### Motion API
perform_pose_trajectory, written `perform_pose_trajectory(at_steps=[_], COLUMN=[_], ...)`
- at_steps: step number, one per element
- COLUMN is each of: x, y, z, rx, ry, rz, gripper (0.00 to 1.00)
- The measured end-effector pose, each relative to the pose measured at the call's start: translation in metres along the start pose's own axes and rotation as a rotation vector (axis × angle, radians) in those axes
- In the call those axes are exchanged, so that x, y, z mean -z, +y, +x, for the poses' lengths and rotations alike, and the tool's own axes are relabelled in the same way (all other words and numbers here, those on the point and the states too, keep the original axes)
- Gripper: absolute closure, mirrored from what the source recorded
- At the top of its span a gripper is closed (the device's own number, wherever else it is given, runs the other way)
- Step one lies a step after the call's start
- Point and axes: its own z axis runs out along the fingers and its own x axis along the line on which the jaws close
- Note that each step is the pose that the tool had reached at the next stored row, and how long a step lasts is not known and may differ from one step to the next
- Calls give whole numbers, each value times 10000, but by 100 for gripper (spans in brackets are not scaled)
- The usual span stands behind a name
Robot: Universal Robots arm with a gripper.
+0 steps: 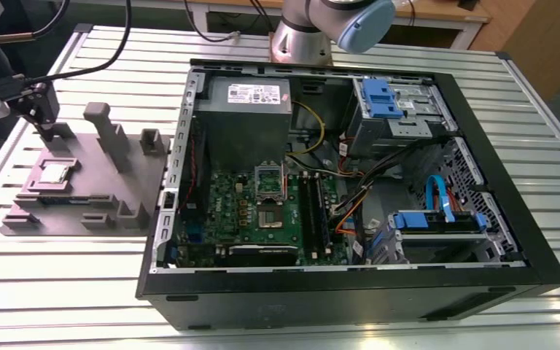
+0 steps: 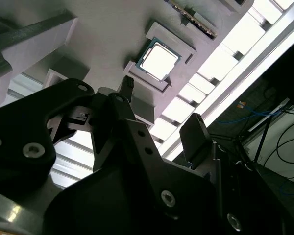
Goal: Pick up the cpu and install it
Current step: 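Pick up the cpu and move it towards the insertion slot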
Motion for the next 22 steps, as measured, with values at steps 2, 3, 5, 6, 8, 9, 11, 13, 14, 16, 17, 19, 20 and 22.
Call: perform_pose_trajectory(at_steps=[2,3,5,6,8,9,11,13,14,16,17,19,20,22], x=[-8,-10,-14,-15,-15,-15,-16,-16,-17,-30,-38,-67,-85,-119], y=[-1,-1,-2,-2,-2,-2,-2,-2,-2,-3,-3,-5,-7,-18], z=[0,0,0,0,0,0,0,0,0,-1,-1,-2,-2,-2], rx=[-1,0,0,1,1,1,0,1,0,1,1,1,0,0], ry=[1,3,1,1,1,1,0,1,0,-5,-1,0,-1,0], rz=[0,1,1,0,0,0,0,0,0,-2,-1,0,0,0], gripper=[35,35,35,35,35,35,35,35,35,35,35,35,35,35])
